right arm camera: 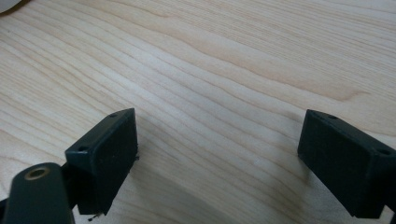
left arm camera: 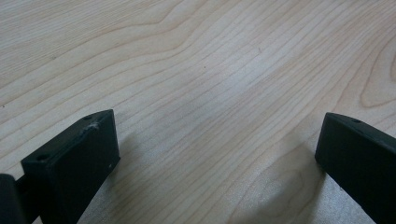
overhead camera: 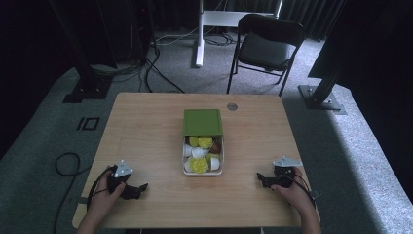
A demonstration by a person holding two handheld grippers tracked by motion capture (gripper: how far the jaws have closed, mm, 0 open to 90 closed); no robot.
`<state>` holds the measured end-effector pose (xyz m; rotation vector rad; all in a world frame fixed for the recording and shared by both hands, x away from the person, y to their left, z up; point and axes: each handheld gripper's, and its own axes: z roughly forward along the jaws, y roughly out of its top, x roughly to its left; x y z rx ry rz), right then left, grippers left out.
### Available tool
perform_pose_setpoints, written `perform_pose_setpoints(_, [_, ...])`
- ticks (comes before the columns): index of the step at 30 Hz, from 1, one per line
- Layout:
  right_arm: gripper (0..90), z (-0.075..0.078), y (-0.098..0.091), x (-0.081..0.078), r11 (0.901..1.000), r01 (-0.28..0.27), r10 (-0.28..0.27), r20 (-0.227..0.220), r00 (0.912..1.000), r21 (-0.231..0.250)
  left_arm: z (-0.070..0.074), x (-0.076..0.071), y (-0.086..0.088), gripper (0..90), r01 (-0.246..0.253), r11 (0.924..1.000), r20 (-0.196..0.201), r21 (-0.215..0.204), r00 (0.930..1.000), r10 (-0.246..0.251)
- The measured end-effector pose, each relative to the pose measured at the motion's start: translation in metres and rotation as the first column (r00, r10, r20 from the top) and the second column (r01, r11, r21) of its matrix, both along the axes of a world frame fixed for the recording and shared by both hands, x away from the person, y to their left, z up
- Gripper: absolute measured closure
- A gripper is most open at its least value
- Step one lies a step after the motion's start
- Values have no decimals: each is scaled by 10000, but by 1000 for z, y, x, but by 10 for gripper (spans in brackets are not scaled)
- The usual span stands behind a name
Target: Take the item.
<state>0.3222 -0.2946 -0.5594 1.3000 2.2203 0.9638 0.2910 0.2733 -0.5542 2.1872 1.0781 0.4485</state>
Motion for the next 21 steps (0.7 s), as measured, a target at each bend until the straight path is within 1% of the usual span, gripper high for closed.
perform_pose_setpoints(21, [118,0,0,0,10000,-7,7,8,10000,22,0,0,0,5,-10,10000,-4,-19,10000,10])
